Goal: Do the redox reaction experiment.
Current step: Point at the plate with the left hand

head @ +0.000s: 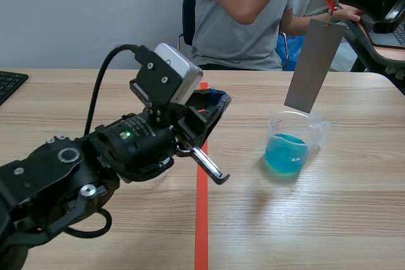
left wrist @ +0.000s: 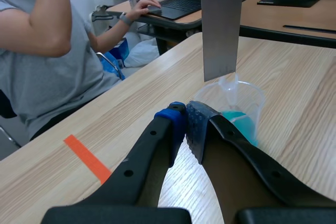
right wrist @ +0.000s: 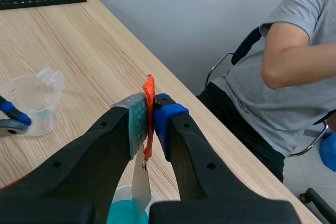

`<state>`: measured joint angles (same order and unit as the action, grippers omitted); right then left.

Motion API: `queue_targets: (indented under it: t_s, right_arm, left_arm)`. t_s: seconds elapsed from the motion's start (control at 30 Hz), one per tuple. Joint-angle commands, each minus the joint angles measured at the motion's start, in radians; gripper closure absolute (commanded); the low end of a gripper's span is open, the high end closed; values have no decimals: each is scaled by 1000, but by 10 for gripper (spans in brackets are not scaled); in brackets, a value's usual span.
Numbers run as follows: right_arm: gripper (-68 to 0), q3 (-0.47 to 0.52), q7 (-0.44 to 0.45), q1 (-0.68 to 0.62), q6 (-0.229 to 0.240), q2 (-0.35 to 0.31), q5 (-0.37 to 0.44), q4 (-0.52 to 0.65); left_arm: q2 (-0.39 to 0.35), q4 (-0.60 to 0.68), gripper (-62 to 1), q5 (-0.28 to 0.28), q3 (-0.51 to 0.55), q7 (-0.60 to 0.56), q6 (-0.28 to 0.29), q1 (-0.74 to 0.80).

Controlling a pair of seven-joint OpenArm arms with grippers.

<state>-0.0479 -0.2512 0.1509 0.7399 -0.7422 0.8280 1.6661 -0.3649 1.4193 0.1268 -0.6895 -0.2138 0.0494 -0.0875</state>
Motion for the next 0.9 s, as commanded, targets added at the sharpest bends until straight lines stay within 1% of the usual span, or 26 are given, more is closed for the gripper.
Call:
queue_targets:
  t_s: [0.0,0.3,0.47,0.53,0.7,0.8,0.87]
  right_arm:
    - [-11,1,14,16,6,-11,14,12]
    - [-11,1,14,16,6,-11,14,12]
    - [-11,1,14,16,6,-11,14,12]
    - [-11,1,14,16,6,-11,14,12]
    - [-11,1,14,15,6,-11,14,12]
    - [-11,1,14,15,6,-11,14,12]
    - [-11,1,14,15,6,-11,14,12]
  left_arm:
    - [-23,39,-31,2,17,-13,-3,28]
    - [-196,233,-31,3,161,-15,-11,264]
    - [-273,303,-31,3,263,-31,-14,427]
    - [-295,320,-32,3,307,-33,-16,496]
    - [-332,341,-32,3,426,-68,-47,684]
    - [-334,341,-31,3,503,-98,-63,800]
    - [-334,341,-31,5,552,-117,-63,876]
